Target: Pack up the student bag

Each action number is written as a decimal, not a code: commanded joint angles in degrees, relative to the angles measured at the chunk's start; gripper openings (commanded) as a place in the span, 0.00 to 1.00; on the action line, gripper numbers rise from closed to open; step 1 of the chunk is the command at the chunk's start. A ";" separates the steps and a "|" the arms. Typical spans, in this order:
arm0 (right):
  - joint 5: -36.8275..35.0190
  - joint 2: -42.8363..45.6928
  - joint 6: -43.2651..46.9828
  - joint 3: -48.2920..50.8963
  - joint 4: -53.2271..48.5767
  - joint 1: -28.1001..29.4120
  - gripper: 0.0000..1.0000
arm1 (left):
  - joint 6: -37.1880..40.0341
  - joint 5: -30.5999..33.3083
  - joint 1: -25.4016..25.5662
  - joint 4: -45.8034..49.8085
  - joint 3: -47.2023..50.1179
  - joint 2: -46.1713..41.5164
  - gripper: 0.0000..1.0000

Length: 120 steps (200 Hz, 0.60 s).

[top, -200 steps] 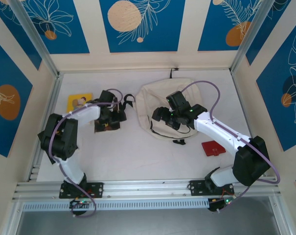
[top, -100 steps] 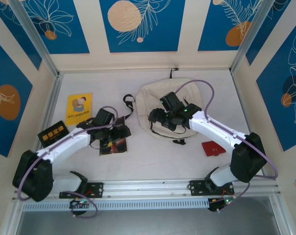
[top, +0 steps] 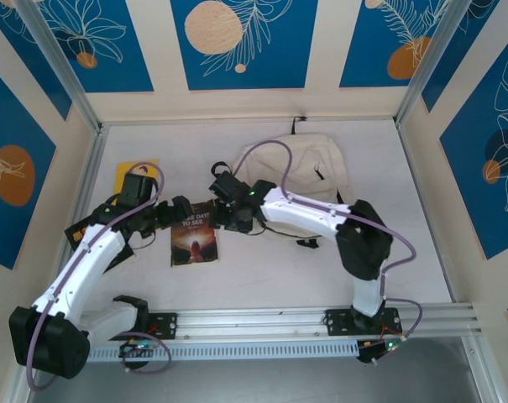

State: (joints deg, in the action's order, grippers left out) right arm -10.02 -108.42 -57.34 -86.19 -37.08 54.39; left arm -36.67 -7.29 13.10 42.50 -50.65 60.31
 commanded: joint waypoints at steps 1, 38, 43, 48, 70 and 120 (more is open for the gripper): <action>3.09 -4.85 -0.10 -4.17 -3.69 0.08 0.57 | 2.90 1.27 -1.92 1.80 3.16 -1.01 1.00; 4.61 -12.50 1.42 -10.92 -8.17 0.10 0.51 | 4.48 0.01 -4.70 1.00 7.94 -2.28 1.00; 4.74 -13.31 1.59 -11.49 -8.52 0.10 0.51 | 4.60 0.10 -4.91 0.96 8.21 -2.36 1.00; 5.06 -14.04 1.94 -12.01 -8.92 0.04 0.48 | 4.68 0.08 -5.07 1.08 8.44 -2.39 1.00; 5.52 -17.36 3.24 -14.75 -11.57 0.10 0.45 | 4.92 0.26 -5.35 0.70 8.98 -2.40 1.00; 4.65 -21.10 6.17 -16.32 -19.40 0.21 0.40 | 5.71 2.71 -5.46 1.46 7.81 -1.89 1.00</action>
State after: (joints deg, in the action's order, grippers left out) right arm -5.45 -127.31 -53.67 -100.73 -47.62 54.48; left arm -32.56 -6.96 8.62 42.61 -42.26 58.92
